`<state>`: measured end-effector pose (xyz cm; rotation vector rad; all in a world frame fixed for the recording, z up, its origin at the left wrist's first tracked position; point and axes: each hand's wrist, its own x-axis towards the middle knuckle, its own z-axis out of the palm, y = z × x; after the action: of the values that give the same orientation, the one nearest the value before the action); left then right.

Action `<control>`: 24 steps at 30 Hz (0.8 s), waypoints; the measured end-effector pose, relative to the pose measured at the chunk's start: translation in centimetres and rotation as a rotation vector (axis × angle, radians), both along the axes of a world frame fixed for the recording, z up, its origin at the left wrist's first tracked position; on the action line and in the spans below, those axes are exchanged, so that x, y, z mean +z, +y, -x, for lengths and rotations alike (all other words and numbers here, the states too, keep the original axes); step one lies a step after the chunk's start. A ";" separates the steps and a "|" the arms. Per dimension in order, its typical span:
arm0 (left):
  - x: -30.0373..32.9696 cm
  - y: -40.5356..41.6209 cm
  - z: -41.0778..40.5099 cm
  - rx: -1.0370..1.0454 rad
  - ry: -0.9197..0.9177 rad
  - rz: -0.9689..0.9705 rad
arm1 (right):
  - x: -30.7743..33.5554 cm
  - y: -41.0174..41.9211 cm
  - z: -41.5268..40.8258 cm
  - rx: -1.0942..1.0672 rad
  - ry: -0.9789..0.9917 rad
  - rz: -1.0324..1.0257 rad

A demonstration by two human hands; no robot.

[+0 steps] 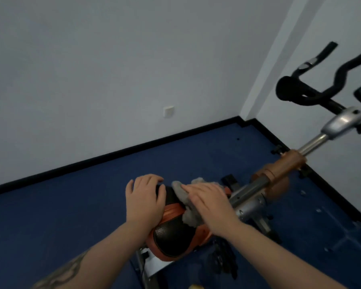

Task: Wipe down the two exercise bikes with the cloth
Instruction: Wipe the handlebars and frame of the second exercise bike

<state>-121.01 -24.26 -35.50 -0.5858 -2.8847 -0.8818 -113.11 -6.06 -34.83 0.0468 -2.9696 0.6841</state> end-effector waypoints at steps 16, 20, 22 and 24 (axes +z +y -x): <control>-0.2 2.0 -9.6 0.559 -0.234 -0.296 | -0.5 0.5 3.4 0.327 -0.066 -0.125; -0.4 2.9 -10.7 0.690 -0.295 -0.456 | -0.4 1.1 6.7 0.310 -0.290 -0.239; -0.3 2.9 -11.0 0.686 -0.299 -0.456 | 0.0 -1.3 8.4 0.272 -0.390 -0.183; -0.3 2.6 -11.3 0.661 -0.298 -0.440 | 0.3 -3.6 9.0 0.300 -0.375 -0.020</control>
<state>-109.70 -21.63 -35.79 0.5431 -2.6542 -1.4756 -122.11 -9.66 -34.56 0.4179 -3.3689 0.7694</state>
